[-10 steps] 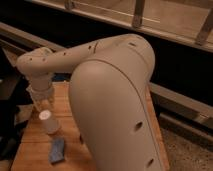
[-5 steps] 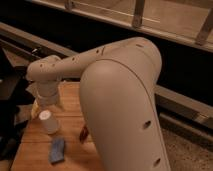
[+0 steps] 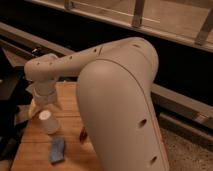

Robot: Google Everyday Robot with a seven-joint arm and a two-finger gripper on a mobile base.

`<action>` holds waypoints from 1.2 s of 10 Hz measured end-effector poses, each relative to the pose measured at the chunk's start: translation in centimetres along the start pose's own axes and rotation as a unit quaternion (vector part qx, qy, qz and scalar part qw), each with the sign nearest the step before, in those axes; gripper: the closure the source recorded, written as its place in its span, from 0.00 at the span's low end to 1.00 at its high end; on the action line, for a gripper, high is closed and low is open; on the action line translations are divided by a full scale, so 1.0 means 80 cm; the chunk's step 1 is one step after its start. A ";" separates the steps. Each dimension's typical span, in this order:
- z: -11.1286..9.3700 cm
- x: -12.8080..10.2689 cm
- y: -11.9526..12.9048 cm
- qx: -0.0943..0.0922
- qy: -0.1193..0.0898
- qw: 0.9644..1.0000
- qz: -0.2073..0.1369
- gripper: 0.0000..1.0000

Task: Place the ceramic cup over the eraser

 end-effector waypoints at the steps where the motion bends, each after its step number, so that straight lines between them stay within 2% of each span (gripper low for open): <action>1: 0.015 -0.003 -0.002 -0.003 0.002 1.000 -0.001 0.20; 4: 0.035 -0.017 -0.011 0.005 0.002 1.000 -0.003 0.20; 9: 0.060 -0.050 -0.026 0.034 0.010 0.999 -0.012 0.20; 12: 0.082 -0.052 -0.025 0.029 0.023 0.999 -0.013 0.20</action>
